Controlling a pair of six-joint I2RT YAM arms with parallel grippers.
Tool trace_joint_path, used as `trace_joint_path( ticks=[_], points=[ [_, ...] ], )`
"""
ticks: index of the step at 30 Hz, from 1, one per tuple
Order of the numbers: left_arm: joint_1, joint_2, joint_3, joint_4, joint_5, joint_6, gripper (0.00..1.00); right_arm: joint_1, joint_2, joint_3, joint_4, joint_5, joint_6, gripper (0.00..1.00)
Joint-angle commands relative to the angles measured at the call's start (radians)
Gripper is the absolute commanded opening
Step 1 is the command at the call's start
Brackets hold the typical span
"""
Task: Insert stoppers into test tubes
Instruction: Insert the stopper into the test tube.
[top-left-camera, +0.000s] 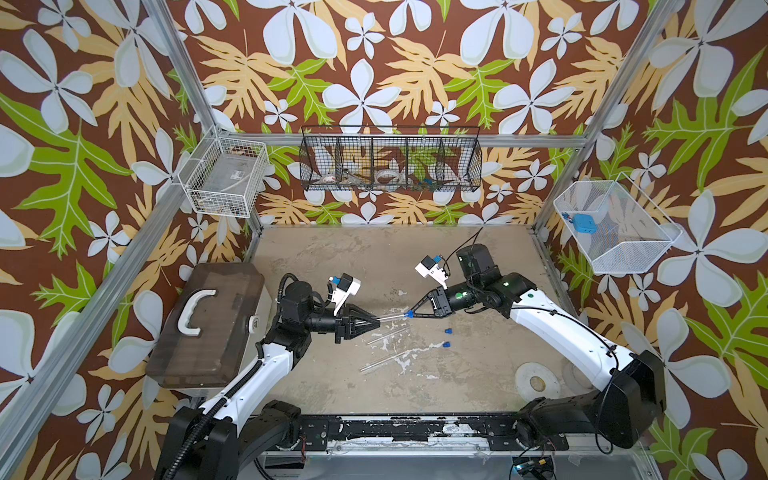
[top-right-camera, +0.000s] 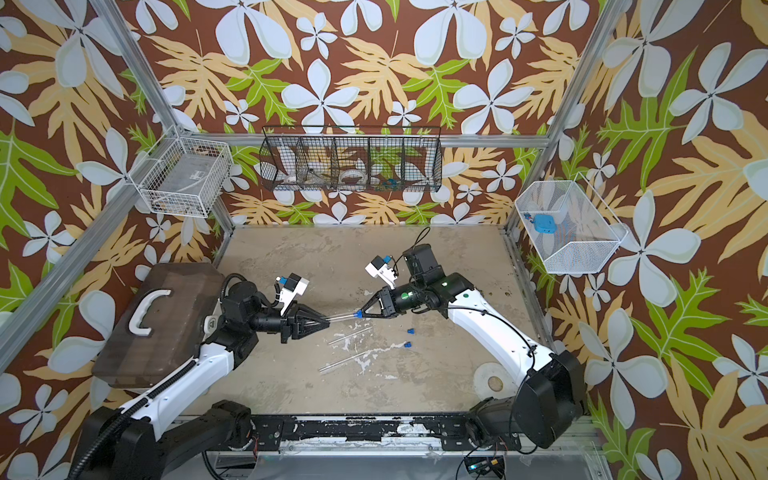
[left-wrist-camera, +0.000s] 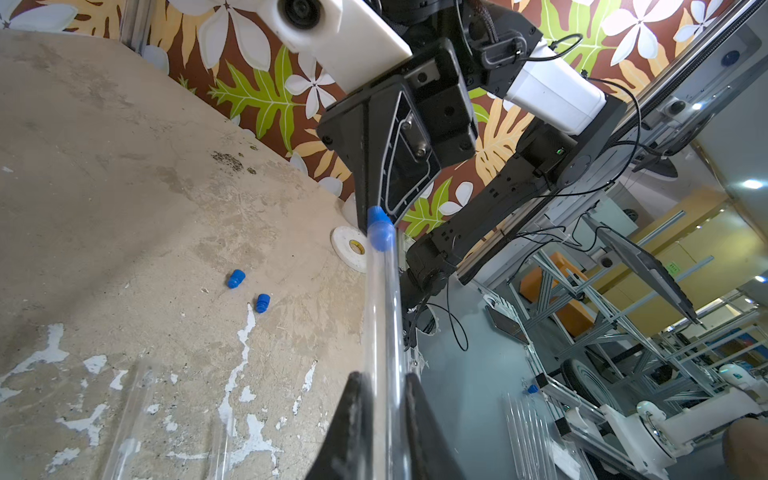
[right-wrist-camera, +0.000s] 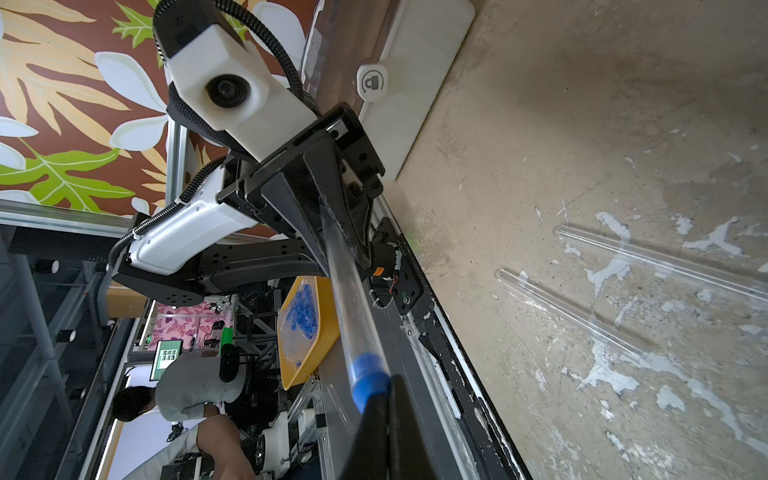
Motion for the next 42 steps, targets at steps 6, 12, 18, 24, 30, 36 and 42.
trace_joint_path(
  ticks=[6, 12, 18, 24, 30, 36, 42],
  points=[
    [-0.042, 0.025, -0.002, 0.305, 0.035, -0.112, 0.0, 0.053, 0.057, 0.036, 0.177, -0.158, -0.088, 0.0],
    [-0.047, 0.035, -0.002, 0.299, 0.036, -0.101, 0.0, 0.052, 0.115, 0.095, 0.108, -0.162, -0.173, 0.0],
    [-0.049, 0.034, 0.008, 0.231, 0.032, -0.047, 0.0, 0.056, 0.141, 0.116, 0.103, -0.16, -0.172, 0.0],
    [-0.049, 0.033, 0.007, 0.214, 0.026, -0.033, 0.0, 0.06, 0.129, 0.094, 0.144, -0.165, -0.13, 0.0],
    [-0.048, 0.027, 0.005, 0.213, 0.02, -0.042, 0.0, 0.027, 0.102, 0.078, 0.103, -0.134, -0.164, 0.13],
    [-0.029, 0.014, -0.004, 0.204, 0.017, -0.043, 0.0, -0.096, -0.012, -0.033, 0.191, -0.128, -0.09, 0.17],
    [-0.01, 0.014, 0.001, 0.188, -0.005, -0.042, 0.0, -0.14, -0.113, -0.099, 0.186, -0.092, -0.096, 0.22]
  ],
)
